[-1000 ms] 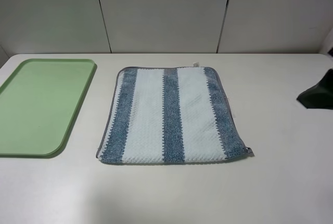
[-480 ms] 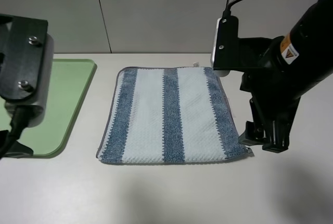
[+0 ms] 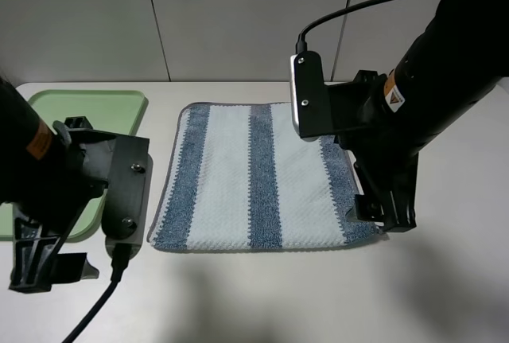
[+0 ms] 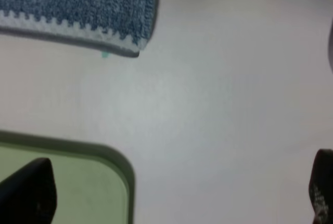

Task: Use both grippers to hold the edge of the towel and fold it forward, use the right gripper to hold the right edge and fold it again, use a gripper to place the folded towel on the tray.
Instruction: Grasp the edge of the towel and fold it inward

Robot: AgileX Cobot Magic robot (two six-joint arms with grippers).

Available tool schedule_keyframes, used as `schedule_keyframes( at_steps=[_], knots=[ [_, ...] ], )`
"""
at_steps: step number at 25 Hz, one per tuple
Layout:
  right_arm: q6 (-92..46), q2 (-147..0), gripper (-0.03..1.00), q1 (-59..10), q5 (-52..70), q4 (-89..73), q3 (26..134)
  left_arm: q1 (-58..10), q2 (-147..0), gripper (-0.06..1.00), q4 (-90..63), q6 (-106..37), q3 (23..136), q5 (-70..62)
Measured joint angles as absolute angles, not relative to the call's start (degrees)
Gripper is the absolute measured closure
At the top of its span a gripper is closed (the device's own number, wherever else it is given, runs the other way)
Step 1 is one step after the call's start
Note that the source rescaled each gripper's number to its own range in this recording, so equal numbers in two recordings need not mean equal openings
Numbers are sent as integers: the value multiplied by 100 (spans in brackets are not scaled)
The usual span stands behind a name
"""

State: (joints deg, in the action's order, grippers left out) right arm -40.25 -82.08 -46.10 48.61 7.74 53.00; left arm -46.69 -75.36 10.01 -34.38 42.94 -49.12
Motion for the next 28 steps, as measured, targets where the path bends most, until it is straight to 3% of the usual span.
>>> schedule_keyframes(
  at_steps=[16, 28],
  knots=[
    [-4527, -9178, -3, -4610, 3862, 936, 4555, -4669, -8987, -1, 986, -3942, 4287, -3474],
    [-4630, -9850, -3, -4610, 3404, 886, 4555, -4669, -9142, -1, 819, -4236, 4287, -2922]
  ],
)
